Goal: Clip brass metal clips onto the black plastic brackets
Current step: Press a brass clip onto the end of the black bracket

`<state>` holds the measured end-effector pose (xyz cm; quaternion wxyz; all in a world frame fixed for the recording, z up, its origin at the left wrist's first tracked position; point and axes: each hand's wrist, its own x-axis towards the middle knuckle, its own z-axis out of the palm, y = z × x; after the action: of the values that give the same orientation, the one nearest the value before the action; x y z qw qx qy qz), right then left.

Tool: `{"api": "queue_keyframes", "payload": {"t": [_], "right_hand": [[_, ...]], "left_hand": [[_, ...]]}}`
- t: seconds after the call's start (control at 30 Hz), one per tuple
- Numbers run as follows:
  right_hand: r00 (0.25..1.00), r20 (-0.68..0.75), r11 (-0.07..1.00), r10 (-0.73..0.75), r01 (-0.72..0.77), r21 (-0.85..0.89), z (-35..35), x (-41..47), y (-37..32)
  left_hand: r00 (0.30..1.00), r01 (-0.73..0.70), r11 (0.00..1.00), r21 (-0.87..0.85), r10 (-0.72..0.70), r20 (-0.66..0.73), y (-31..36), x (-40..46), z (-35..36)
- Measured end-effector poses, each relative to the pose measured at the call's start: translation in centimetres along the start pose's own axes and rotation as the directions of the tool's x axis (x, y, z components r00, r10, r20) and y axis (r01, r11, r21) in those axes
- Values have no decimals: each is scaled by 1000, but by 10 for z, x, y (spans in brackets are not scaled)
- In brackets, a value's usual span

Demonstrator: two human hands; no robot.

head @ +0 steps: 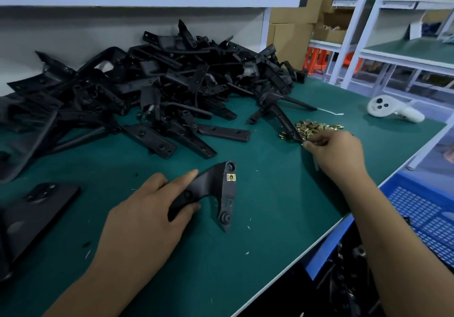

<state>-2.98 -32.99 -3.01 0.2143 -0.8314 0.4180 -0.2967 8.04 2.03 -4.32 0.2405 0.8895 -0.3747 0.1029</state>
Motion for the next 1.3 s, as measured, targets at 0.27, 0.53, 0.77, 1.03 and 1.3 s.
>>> {"api": "queue_keyframes", "payload": {"t": [0.27, 0.53, 0.77, 1.03, 1.3], "right_hand": [[998, 36, 996, -51, 53, -67, 5, 0, 2], [992, 110, 989, -65, 49, 142, 2, -8, 0], [957, 242, 839, -159, 2, 544, -11, -87, -28], [913, 278, 555, -299, -71, 829, -4, -151, -66], [908, 280, 472, -312, -107, 875, -9, -153, -65]], "left_hand": [[1000, 24, 1000, -9, -24, 20, 3, -1, -3], [999, 36, 999, -22, -35, 31, 4, -1, -4], [999, 54, 997, -50, -54, -7, 5, -1, -4], [999, 40, 986, -160, -38, 18, 5, -3, -9], [998, -5, 996, -90, 11, 58, 3, -2, -4]]}}
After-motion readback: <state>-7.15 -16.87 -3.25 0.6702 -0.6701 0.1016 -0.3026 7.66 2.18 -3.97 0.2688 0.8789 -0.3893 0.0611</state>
